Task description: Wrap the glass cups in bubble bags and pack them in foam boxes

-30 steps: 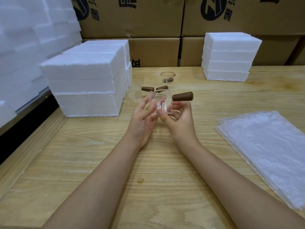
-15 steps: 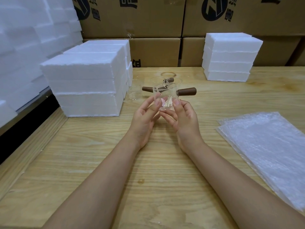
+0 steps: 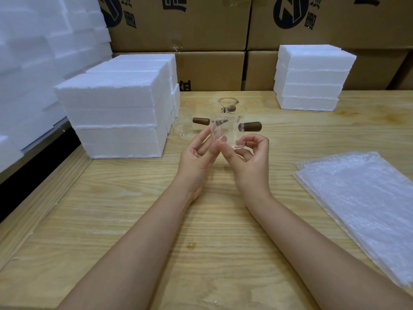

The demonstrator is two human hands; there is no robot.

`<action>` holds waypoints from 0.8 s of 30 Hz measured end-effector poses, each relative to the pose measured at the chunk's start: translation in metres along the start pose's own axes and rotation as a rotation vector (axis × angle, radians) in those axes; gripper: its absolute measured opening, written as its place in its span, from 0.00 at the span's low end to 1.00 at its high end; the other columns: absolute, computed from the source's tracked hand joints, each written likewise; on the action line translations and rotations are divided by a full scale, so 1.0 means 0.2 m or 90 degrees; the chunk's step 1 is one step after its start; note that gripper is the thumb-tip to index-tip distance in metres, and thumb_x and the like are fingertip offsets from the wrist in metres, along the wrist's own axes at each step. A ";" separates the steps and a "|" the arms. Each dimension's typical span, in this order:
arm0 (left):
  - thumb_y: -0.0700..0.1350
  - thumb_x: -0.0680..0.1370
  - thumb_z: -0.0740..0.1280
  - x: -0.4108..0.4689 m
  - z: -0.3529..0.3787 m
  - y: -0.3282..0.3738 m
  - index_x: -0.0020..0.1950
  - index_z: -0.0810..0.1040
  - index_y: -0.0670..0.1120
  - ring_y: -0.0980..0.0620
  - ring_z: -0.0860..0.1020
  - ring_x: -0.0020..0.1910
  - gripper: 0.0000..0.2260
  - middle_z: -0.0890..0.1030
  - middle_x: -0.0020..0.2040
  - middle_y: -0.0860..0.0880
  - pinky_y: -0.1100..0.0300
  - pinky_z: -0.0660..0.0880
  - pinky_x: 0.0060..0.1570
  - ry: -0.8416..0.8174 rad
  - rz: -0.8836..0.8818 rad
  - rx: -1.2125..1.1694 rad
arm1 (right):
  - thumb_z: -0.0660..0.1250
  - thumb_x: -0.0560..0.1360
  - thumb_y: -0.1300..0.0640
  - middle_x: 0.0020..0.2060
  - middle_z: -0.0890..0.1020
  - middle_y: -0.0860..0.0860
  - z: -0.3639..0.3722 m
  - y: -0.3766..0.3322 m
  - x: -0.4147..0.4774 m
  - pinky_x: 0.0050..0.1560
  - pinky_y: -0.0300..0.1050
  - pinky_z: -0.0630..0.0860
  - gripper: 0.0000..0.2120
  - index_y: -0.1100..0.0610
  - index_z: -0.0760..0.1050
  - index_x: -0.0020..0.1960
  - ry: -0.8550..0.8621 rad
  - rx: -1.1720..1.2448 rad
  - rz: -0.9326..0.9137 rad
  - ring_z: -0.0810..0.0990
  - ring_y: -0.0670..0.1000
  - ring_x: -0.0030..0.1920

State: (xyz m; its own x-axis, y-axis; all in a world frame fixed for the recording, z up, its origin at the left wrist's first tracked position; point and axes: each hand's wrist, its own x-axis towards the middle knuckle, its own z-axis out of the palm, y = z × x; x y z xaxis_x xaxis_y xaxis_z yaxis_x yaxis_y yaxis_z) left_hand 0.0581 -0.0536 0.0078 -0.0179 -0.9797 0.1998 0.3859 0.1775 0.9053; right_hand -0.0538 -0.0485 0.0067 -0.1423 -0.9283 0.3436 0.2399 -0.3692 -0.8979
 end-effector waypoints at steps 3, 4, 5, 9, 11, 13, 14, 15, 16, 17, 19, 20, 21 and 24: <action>0.51 0.60 0.76 0.00 0.00 0.00 0.64 0.73 0.50 0.55 0.79 0.60 0.34 0.84 0.54 0.54 0.60 0.73 0.63 -0.007 0.003 -0.001 | 0.74 0.68 0.63 0.47 0.70 0.50 0.00 0.00 0.01 0.42 0.28 0.72 0.20 0.54 0.65 0.49 0.006 0.014 0.004 0.75 0.35 0.36; 0.52 0.59 0.78 0.00 0.00 0.00 0.64 0.73 0.51 0.54 0.78 0.61 0.35 0.83 0.55 0.53 0.60 0.72 0.64 -0.010 0.004 -0.001 | 0.74 0.68 0.64 0.47 0.71 0.50 0.00 0.00 0.01 0.42 0.28 0.72 0.19 0.53 0.65 0.49 0.005 0.017 0.005 0.75 0.35 0.36; 0.53 0.58 0.79 0.00 0.00 0.00 0.63 0.73 0.51 0.54 0.78 0.62 0.35 0.83 0.56 0.53 0.60 0.71 0.65 -0.011 0.006 0.001 | 0.74 0.69 0.64 0.47 0.71 0.50 0.00 -0.01 0.01 0.42 0.28 0.72 0.19 0.53 0.65 0.49 0.004 0.017 0.004 0.75 0.34 0.36; 0.56 0.61 0.76 0.00 -0.01 0.00 0.66 0.72 0.51 0.53 0.78 0.62 0.35 0.82 0.59 0.49 0.59 0.73 0.64 -0.007 0.010 0.005 | 0.74 0.67 0.59 0.51 0.72 0.55 0.01 -0.02 0.01 0.50 0.38 0.78 0.19 0.54 0.67 0.51 0.003 0.048 0.017 0.79 0.43 0.44; 0.58 0.64 0.72 0.00 -0.01 0.00 0.69 0.70 0.52 0.52 0.78 0.62 0.34 0.81 0.61 0.46 0.56 0.72 0.65 0.001 0.003 0.007 | 0.73 0.64 0.54 0.53 0.72 0.58 0.01 -0.03 0.01 0.59 0.54 0.77 0.22 0.57 0.68 0.53 0.001 0.104 0.054 0.79 0.52 0.48; 0.58 0.65 0.69 0.00 -0.02 0.01 0.67 0.71 0.55 0.52 0.79 0.60 0.31 0.82 0.59 0.48 0.57 0.74 0.63 -0.002 -0.014 0.009 | 0.72 0.63 0.53 0.53 0.73 0.61 0.00 -0.04 0.02 0.58 0.54 0.78 0.24 0.60 0.68 0.54 -0.008 0.183 0.097 0.80 0.55 0.50; 0.59 0.65 0.69 0.00 -0.02 0.01 0.66 0.71 0.56 0.52 0.79 0.60 0.30 0.82 0.59 0.49 0.58 0.75 0.62 -0.010 -0.026 0.014 | 0.72 0.64 0.53 0.52 0.74 0.61 0.00 -0.04 0.02 0.56 0.53 0.79 0.23 0.61 0.69 0.54 -0.017 0.218 0.114 0.80 0.57 0.51; 0.60 0.65 0.68 0.00 -0.01 0.01 0.66 0.72 0.56 0.52 0.79 0.60 0.29 0.81 0.60 0.49 0.57 0.75 0.61 -0.020 -0.037 0.021 | 0.71 0.65 0.53 0.50 0.77 0.60 -0.01 -0.04 0.02 0.55 0.52 0.80 0.21 0.61 0.69 0.53 -0.026 0.246 0.130 0.80 0.58 0.51; 0.59 0.66 0.69 0.00 -0.01 0.01 0.66 0.72 0.55 0.51 0.79 0.61 0.29 0.80 0.62 0.49 0.57 0.76 0.60 -0.029 -0.043 0.030 | 0.70 0.67 0.54 0.47 0.79 0.57 -0.01 -0.04 0.02 0.54 0.51 0.80 0.18 0.61 0.70 0.52 -0.035 0.268 0.147 0.80 0.58 0.50; 0.58 0.67 0.69 0.00 -0.01 0.01 0.67 0.72 0.54 0.50 0.79 0.61 0.29 0.80 0.63 0.48 0.57 0.76 0.60 -0.037 -0.043 0.037 | 0.69 0.68 0.54 0.44 0.81 0.55 -0.01 -0.03 0.02 0.53 0.50 0.80 0.15 0.60 0.71 0.50 -0.044 0.284 0.164 0.81 0.58 0.49; 0.57 0.67 0.72 0.00 -0.01 0.01 0.68 0.72 0.53 0.50 0.79 0.61 0.30 0.80 0.62 0.49 0.58 0.77 0.58 -0.038 -0.038 0.037 | 0.68 0.69 0.53 0.41 0.82 0.53 -0.02 -0.03 0.03 0.51 0.48 0.81 0.12 0.59 0.72 0.48 -0.060 0.291 0.185 0.82 0.56 0.46; 0.57 0.64 0.73 0.00 -0.01 0.01 0.67 0.72 0.52 0.51 0.79 0.61 0.33 0.81 0.61 0.49 0.59 0.77 0.57 -0.035 -0.034 0.032 | 0.68 0.70 0.53 0.40 0.82 0.52 -0.03 -0.03 0.03 0.51 0.47 0.81 0.12 0.59 0.72 0.48 -0.066 0.282 0.187 0.83 0.55 0.45; 0.58 0.62 0.76 0.00 -0.01 0.01 0.68 0.72 0.52 0.51 0.79 0.61 0.36 0.81 0.60 0.50 0.60 0.76 0.58 -0.032 -0.029 0.027 | 0.67 0.70 0.53 0.40 0.83 0.51 -0.03 -0.03 0.03 0.52 0.47 0.80 0.12 0.59 0.73 0.48 -0.069 0.265 0.183 0.82 0.54 0.45; 0.61 0.57 0.79 0.00 -0.02 0.00 0.65 0.73 0.53 0.52 0.78 0.62 0.39 0.83 0.58 0.51 0.60 0.74 0.62 -0.018 -0.010 0.032 | 0.68 0.68 0.49 0.44 0.81 0.52 -0.02 -0.02 0.03 0.55 0.47 0.76 0.16 0.57 0.75 0.51 -0.048 0.183 0.157 0.79 0.51 0.48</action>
State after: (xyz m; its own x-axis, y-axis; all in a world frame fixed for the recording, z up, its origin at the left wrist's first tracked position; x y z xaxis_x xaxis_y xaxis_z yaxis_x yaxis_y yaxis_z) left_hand 0.0613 -0.0543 0.0072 -0.0501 -0.9793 0.1959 0.3385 0.1679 0.9259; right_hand -0.0601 -0.0527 0.0121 0.0215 -0.9876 0.1556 0.5190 -0.1220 -0.8460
